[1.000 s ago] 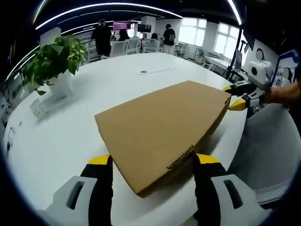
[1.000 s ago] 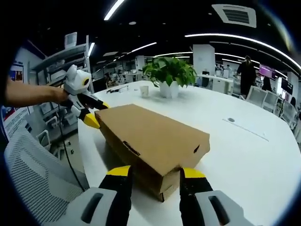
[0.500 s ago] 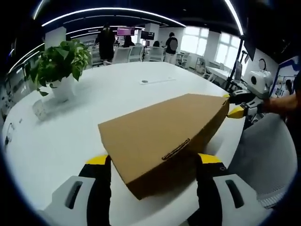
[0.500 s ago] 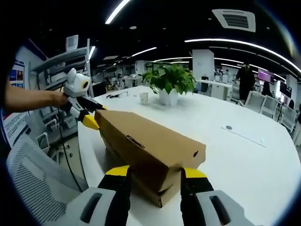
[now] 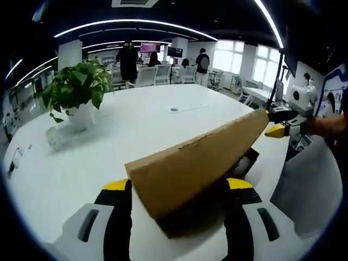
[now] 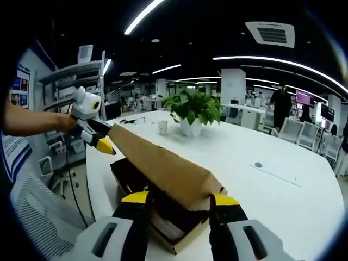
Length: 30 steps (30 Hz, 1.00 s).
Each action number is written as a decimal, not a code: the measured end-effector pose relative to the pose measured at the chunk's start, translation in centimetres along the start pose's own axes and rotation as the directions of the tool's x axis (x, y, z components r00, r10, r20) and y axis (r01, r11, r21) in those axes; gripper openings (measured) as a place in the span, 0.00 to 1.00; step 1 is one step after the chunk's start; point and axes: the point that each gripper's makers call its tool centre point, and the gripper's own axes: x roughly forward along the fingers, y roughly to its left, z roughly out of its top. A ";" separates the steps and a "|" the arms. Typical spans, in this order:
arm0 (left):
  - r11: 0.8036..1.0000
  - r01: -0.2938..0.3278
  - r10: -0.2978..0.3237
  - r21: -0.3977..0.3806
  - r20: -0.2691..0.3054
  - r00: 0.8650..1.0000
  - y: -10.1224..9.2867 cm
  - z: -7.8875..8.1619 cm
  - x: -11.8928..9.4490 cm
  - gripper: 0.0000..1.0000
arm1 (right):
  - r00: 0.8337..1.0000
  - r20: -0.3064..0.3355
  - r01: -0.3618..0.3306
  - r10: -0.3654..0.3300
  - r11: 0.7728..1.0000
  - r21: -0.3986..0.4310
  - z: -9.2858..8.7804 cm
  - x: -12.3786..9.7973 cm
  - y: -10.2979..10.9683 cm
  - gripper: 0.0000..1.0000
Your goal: Operate the shoe box by opening the lid, removing the specified soft item, and placing it in the target area until the item is outside and the box remains undamaged.
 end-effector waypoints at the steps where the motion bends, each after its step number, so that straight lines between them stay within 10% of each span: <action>1: 1.000 -0.008 0.008 0.000 0.006 1.000 0.2 0.2 0.0 0.66 | 1.000 0.004 0.001 -0.001 1.000 0.000 0.3 0.0 -0.1 0.41; 30: 0.978 -0.206 0.205 0.025 0.037 0.978 4.8 3.6 0.8 0.21 | 0.998 0.046 0.033 -0.031 0.999 -0.034 3.8 1.7 -3.0 0.40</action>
